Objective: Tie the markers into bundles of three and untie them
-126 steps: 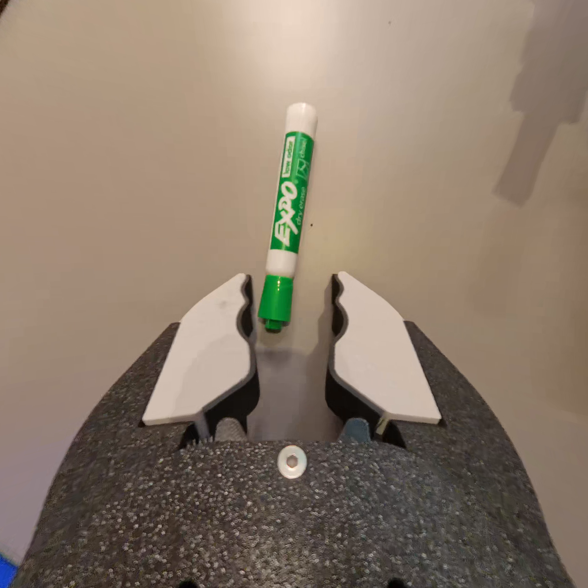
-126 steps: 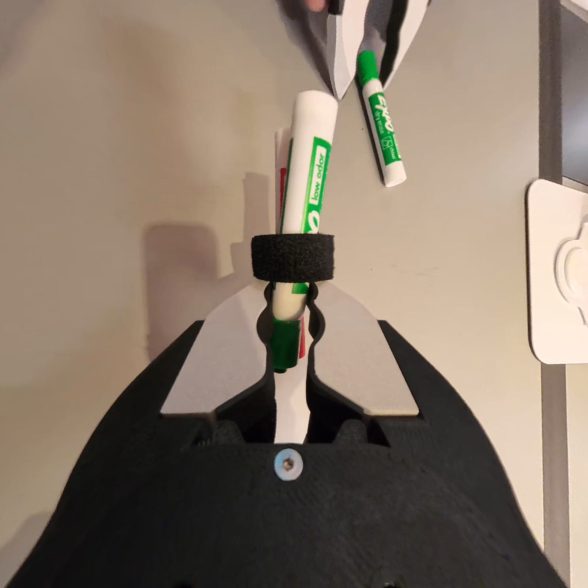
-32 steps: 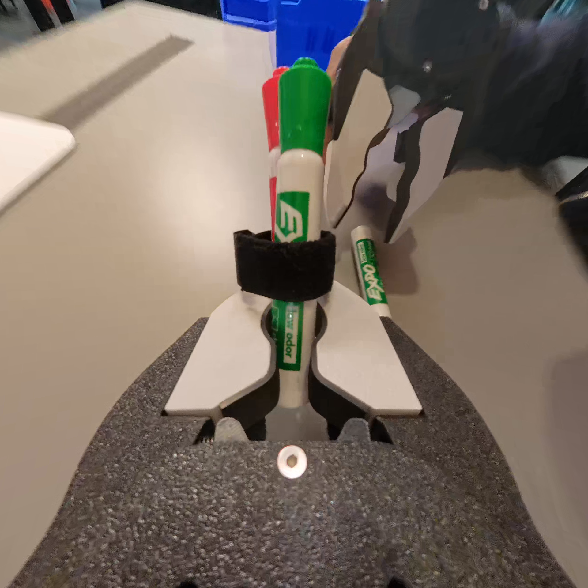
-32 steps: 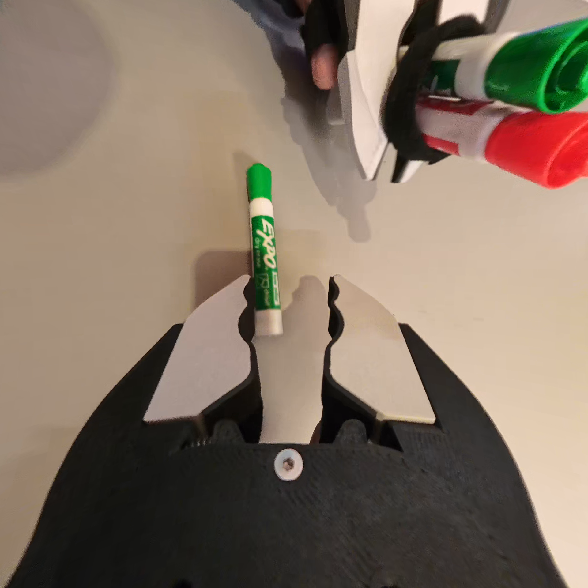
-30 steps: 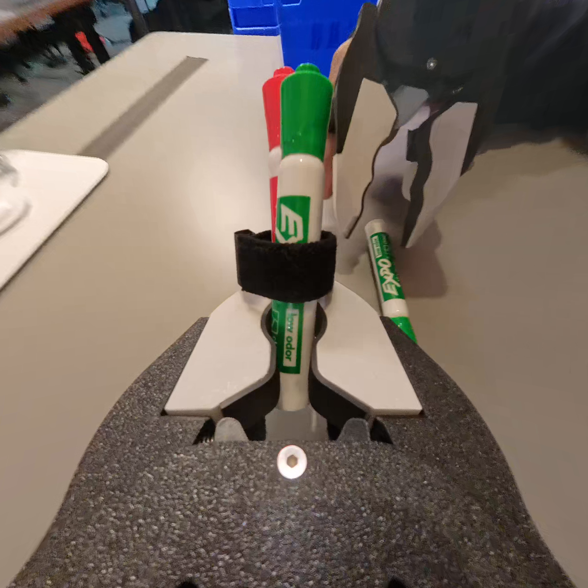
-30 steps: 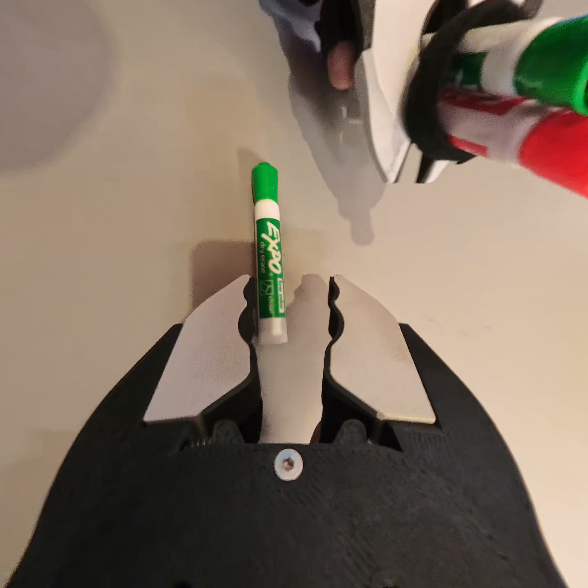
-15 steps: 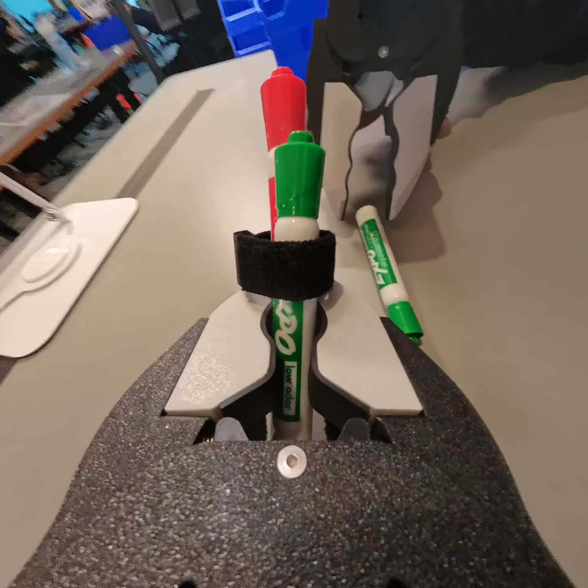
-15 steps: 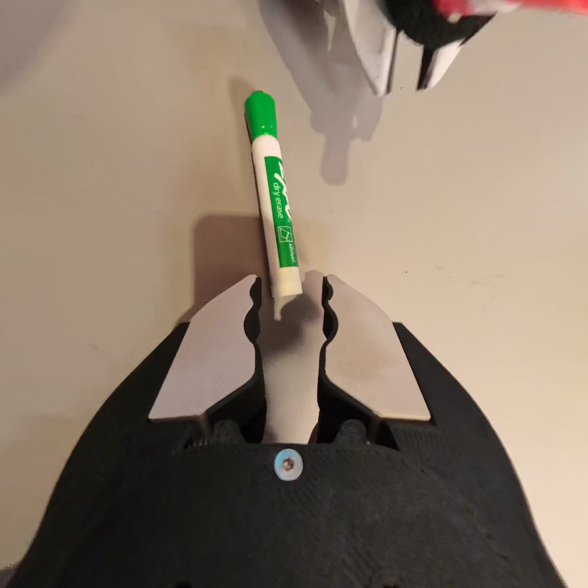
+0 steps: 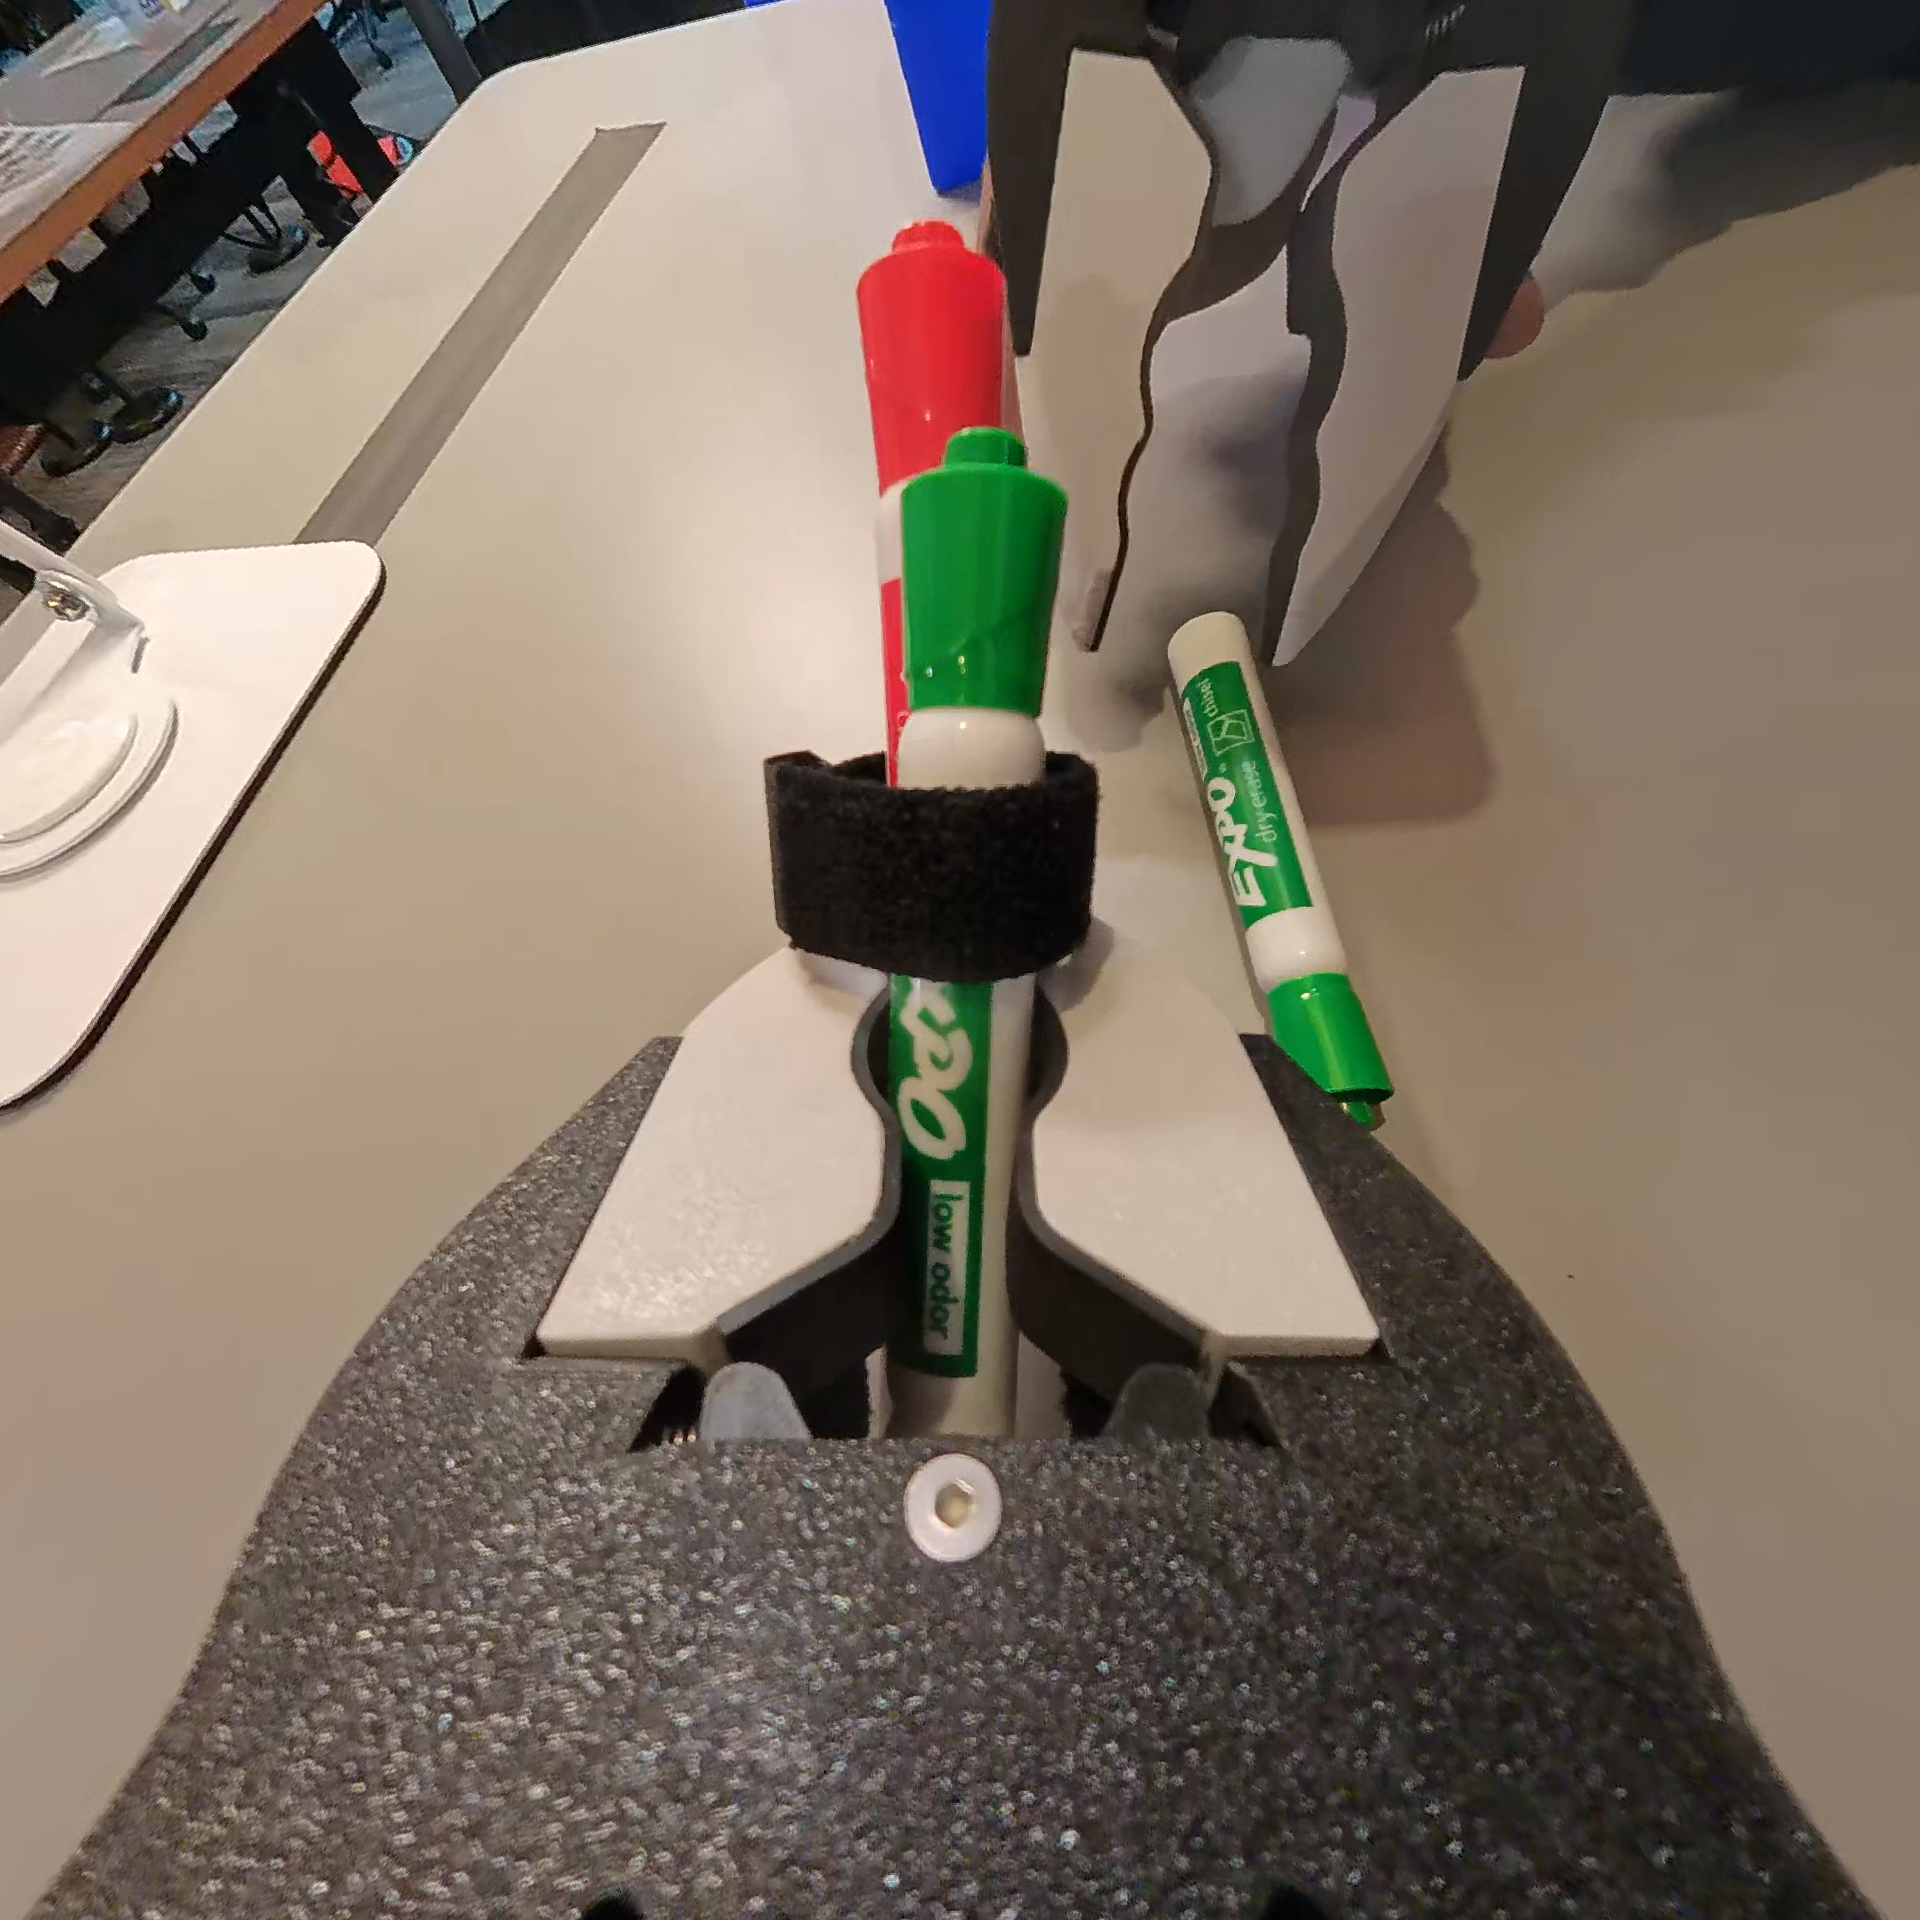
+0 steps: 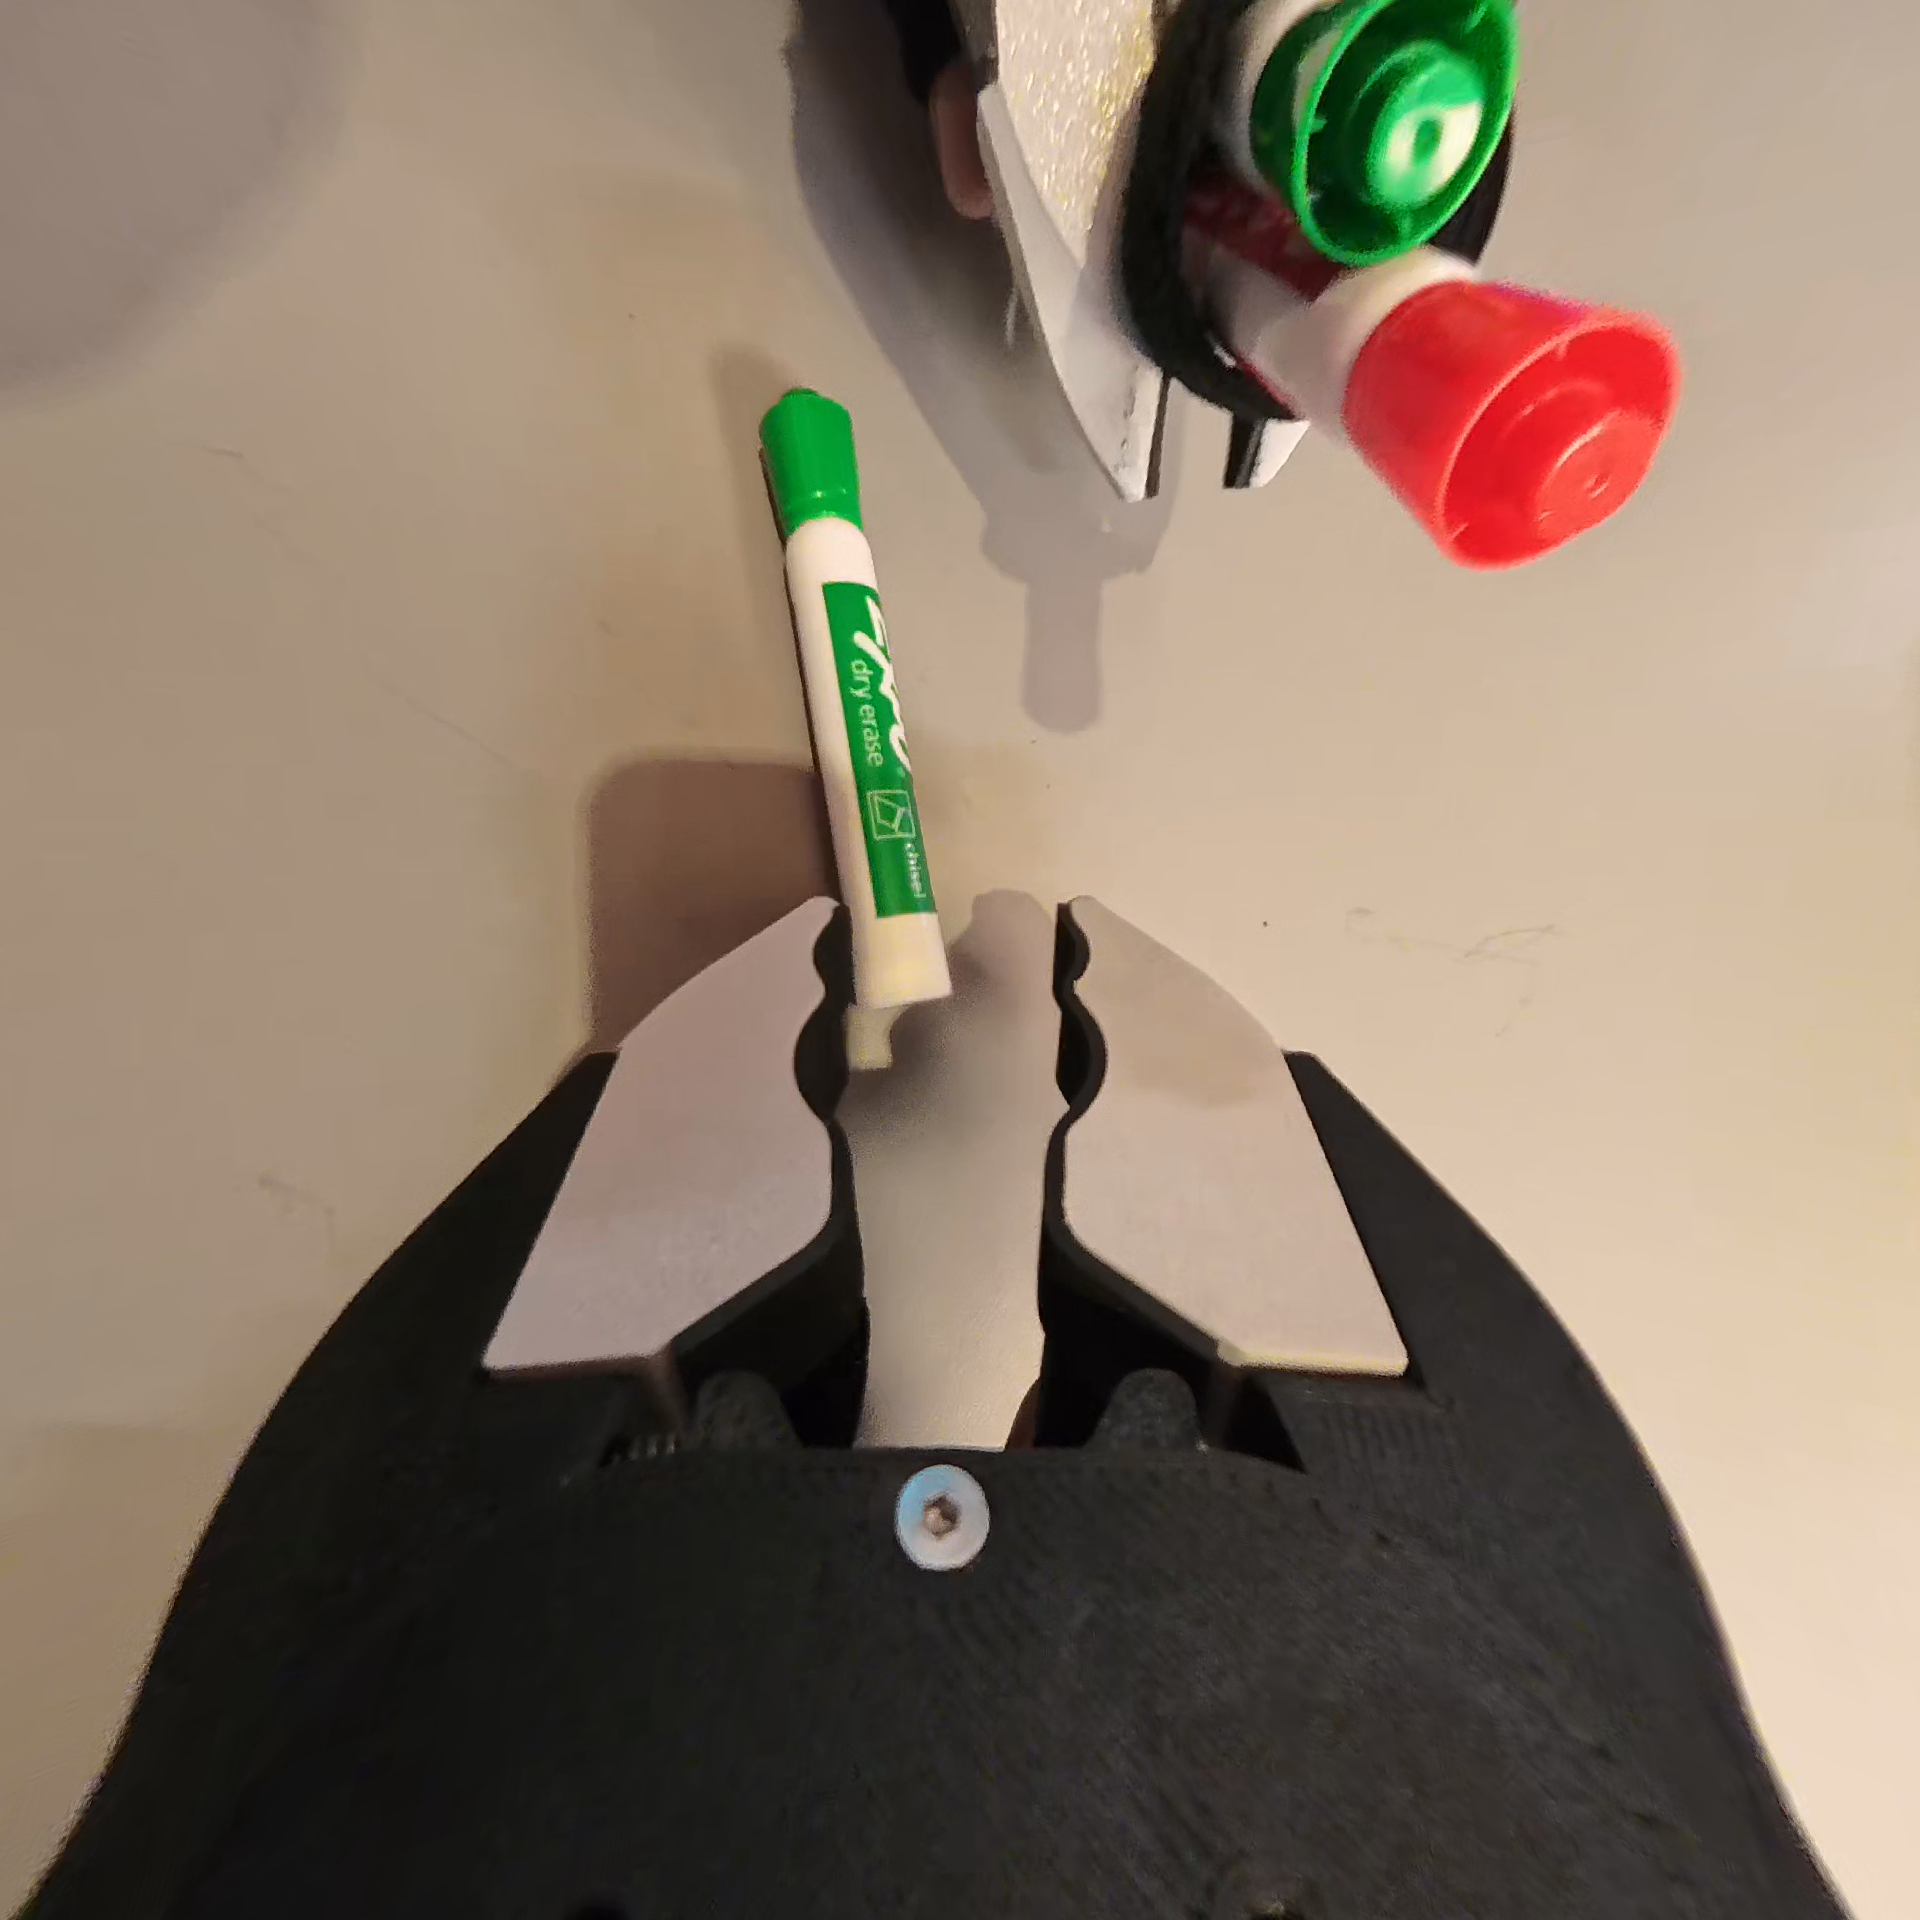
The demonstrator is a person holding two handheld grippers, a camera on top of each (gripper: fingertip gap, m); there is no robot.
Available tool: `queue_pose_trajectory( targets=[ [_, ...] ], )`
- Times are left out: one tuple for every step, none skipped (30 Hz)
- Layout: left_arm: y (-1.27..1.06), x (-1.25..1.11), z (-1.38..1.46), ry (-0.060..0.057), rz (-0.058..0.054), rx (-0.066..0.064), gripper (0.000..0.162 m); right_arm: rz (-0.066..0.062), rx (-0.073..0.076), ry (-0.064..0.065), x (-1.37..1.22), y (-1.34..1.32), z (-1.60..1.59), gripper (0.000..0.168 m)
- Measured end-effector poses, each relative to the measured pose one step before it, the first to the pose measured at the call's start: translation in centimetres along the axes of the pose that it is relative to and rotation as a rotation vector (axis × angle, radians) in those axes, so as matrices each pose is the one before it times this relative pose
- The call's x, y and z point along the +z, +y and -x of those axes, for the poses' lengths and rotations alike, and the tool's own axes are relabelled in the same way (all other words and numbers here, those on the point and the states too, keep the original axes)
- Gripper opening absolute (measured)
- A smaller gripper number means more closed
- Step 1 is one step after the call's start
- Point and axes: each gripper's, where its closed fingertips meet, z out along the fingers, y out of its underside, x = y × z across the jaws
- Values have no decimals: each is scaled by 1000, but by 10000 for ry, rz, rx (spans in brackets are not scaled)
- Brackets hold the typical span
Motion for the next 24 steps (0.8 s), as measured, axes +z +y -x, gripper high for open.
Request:
queue_pose_trajectory(
  targets=[
    [14,1,-8,18,54,-70,16,-100,-18,100,-76,-190,-152,37],
    [84,-15,88,-5,150,-142,16,-139,8,117,-103,-225,-203,37],
    [88,-74,85,-3,164,-117,16,-165,26,171,-137,-226,-323,37],
    [141,-86,-14,72,221,-136,16,-184,37,254,-186,-215,-472,37],
    [198,-110,24,13,284,-99,16,-201,51,343,-230,-212,-627,37],
    [165,-118,91,-78,271,-21,16,-232,52,466,-291,-265,-804,37],
    [258,-68,-9,-4,348,-71,16,-273,39,499,-386,-361,-851,37],
    [256,-35,-127,69,328,-92,16,-322,21,441,-441,-526,-774,37],
    [139,26,-241,114,208,-54,16,-402,-29,401,-477,-776,-702,37],
    [58,88,-340,157,129,-32,16,-472,-96,312,-445,-1035,-528,37],
    [33,153,-300,114,108,-10,16,-475,-123,160,-338,-1180,-264,36],
    [57,200,-264,87,119,26,16,-382,-114,-76,-128,-1139,138,36],
    [59,212,-306,101,120,91,16,-171,-107,-309,163,-834,542,36],
    [103,207,-297,90,148,82,16,60,-165,-353,399,-435,688,37],
    [62,167,-187,22,127,60,16,180,-293,-221,540,-132,585,38],
    [31,136,-209,54,96,76,16,211,-365,-150,571,24,542,38],
    [35,80,-275,101,79,88,16,227,-296,-173,545,121,524,38],
    [-3,44,-166,41,55,53,16,189,-166,-121,479,131,351,37],
    [-21,18,-109,17,37,26,16,119,-66,-88,383,95,242,36],
    [-46,-7,-113,33,17,31,16,84,-7,-101,293,73,216,33],
    [-68,-22,-119,41,-3,33,16,35,-3,-55,185,28,145,27],
    [-68,-10,-96,37,-17,22,16,-37,-25,32,81,-51,9,19],
    [-4,4,-86,55,8,-1,16,-63,-19,48,-4,-84,-37,19],
    [4,9,-3,14,-8,-2,16,-15,20,5,-51,-18,-28,19]
  ],
)
